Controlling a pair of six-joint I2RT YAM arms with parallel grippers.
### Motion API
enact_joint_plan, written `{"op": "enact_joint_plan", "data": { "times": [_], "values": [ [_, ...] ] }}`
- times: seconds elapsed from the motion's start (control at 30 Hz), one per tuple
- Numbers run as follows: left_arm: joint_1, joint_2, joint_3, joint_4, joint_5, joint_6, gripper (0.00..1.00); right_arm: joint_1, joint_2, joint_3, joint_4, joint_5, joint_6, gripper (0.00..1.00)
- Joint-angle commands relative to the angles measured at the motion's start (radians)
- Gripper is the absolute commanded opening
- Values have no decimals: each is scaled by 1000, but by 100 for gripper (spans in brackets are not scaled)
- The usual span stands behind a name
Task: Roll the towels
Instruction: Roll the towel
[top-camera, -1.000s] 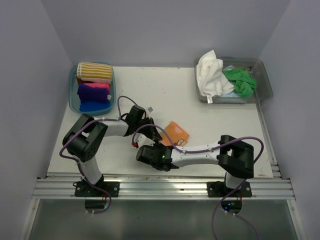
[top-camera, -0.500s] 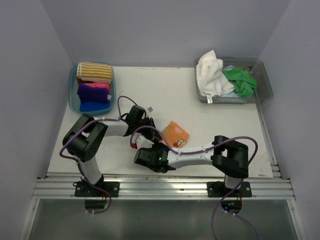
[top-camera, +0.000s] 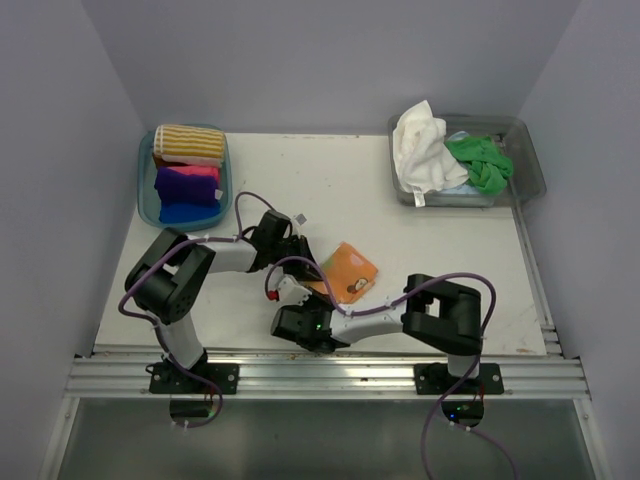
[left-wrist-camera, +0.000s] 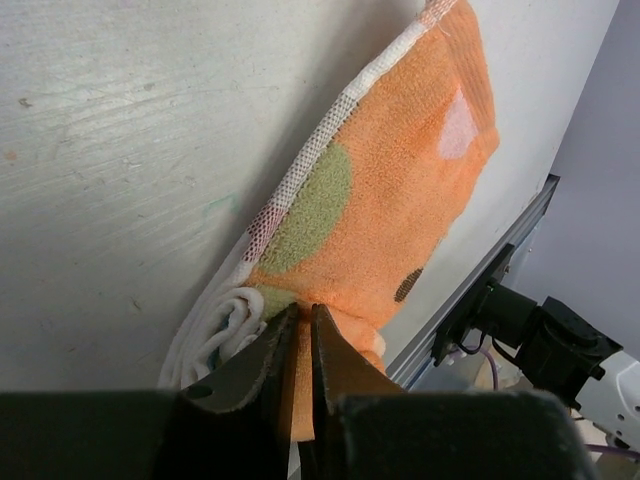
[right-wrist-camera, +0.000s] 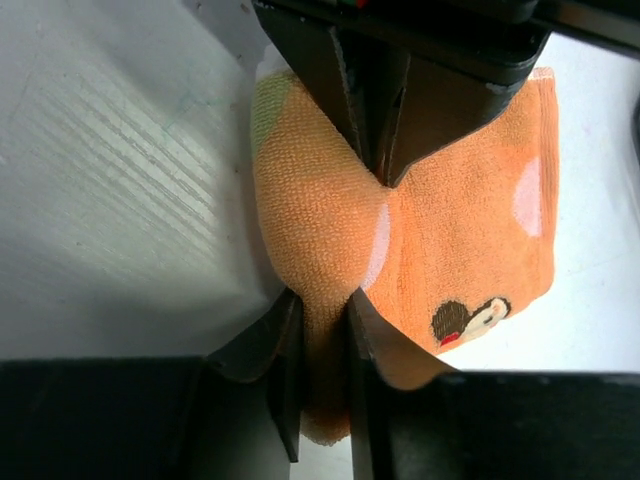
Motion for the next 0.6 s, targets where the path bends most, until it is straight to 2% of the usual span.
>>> {"op": "enact_joint_plan", "data": {
  "times": [0.0, 0.03, 0.1, 0.13, 0.2, 0.23, 0.27, 0.37, 0.4, 0.43, 0.57],
  "values": [
    [-3, -12, 8, -116, -32, 52, 16, -22, -8, -60, 40, -74, 89, 18],
    [0, -21, 12, -134, -37, 58, 23, -31, -28, -76, 87, -111, 78, 13],
    [8, -40, 17, -149, -38, 73, 30, -57, -83, -117, 124, -209, 75, 10],
    [21, -49, 17, -162, -37, 78, 38, -66, -98, -128, 157, -241, 63, 8],
    [38, -78, 14, -172, -34, 94, 45, -83, -135, -161, 193, -339, 46, 7],
    [54, -89, 14, -189, -35, 99, 55, -89, -144, -169, 219, -375, 39, 6],
    [60, -112, 15, -197, -35, 104, 57, -98, -153, -184, 233, -407, 35, 6],
    [75, -150, 24, -221, -31, 119, 79, -118, -176, -201, 262, -505, 42, 5],
    [80, -170, 27, -228, -29, 125, 82, -126, -181, -203, 271, -531, 49, 5],
    [81, -179, 34, -247, -29, 128, 92, -132, -189, -206, 279, -574, 51, 5],
    [98, -219, 50, -280, -24, 144, 100, -178, -210, -218, 299, -686, 66, 4]
  ]
}}
